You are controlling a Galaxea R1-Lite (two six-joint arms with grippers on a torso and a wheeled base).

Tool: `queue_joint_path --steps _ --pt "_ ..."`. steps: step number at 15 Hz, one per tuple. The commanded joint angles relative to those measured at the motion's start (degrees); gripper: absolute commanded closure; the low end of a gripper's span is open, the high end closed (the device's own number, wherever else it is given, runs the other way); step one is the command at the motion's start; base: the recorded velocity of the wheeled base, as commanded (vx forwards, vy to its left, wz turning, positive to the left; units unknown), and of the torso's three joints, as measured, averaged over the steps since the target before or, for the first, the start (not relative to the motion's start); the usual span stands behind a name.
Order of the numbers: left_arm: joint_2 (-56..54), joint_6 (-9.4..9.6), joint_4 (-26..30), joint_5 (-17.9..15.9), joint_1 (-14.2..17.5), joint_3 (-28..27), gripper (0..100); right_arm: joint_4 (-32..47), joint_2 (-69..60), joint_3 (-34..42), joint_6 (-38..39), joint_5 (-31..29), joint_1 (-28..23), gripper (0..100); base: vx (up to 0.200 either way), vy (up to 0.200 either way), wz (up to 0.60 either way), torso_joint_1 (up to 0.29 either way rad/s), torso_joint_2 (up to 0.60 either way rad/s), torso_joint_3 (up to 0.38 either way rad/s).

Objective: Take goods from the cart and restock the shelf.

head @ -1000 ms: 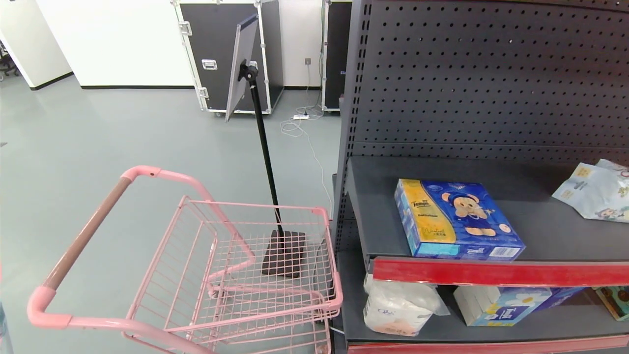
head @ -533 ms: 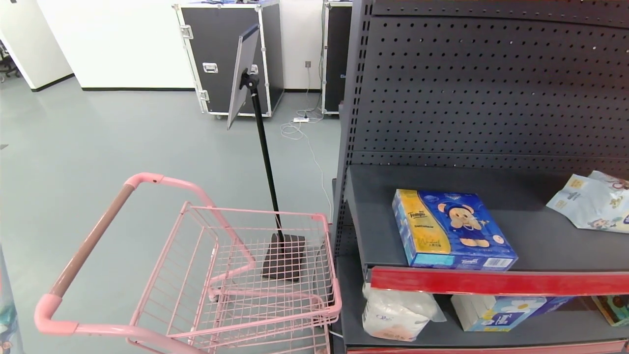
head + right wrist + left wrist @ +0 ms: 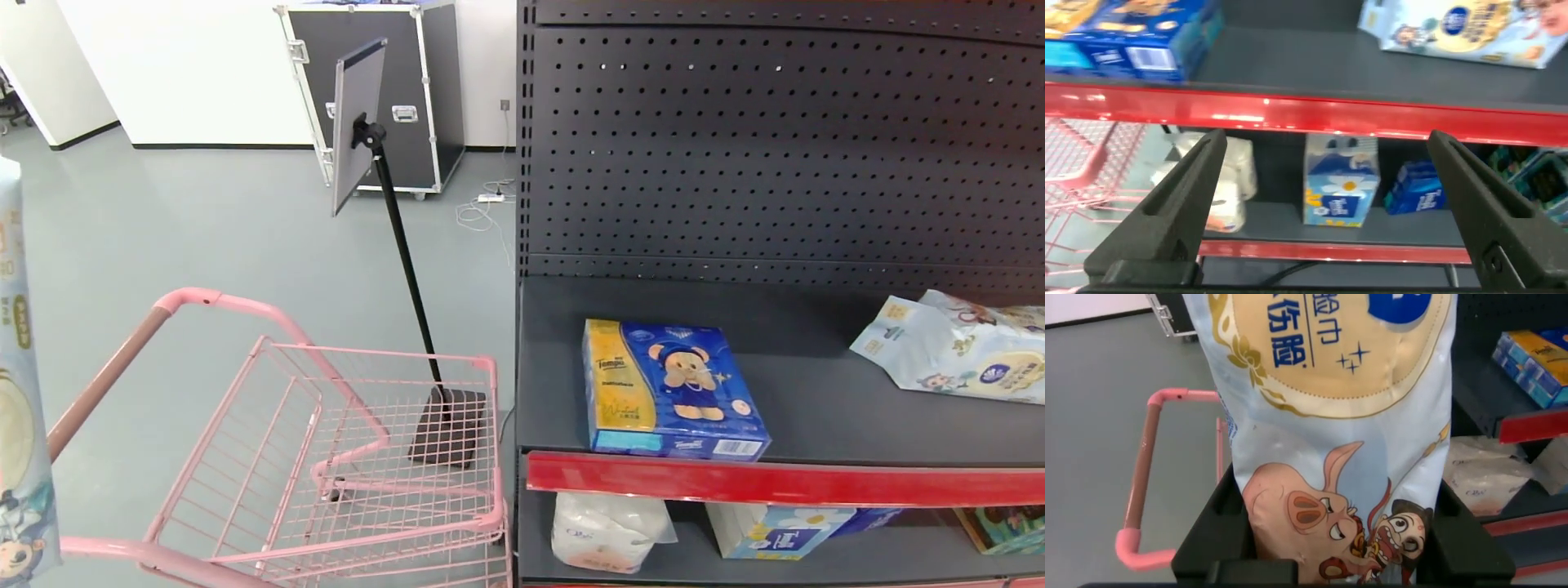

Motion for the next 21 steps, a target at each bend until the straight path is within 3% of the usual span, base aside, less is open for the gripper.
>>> queue_joint_path --steps 1,19,21 --pt "2.2 0.54 0.0 -0.9 -0.1 0.0 100 0.0 0.1 0.0 0.0 0.0 0.0 0 0.000 -0.200 0.00 0.002 0.00 0.002" --pt "8.6 1.77 -4.2 -2.1 -1.3 -0.1 100 0.0 0.1 0.0 -0.1 0.0 0.0 0 0.000 -0.200 0.00 0.002 0.00 0.003" --pt "8.5 1.95 -4.2 -2.1 -2.5 -0.2 100 0.0 0.1 0.0 -0.1 0.0 0.0 0 0.000 -0.200 0.00 0.002 0.00 0.002"
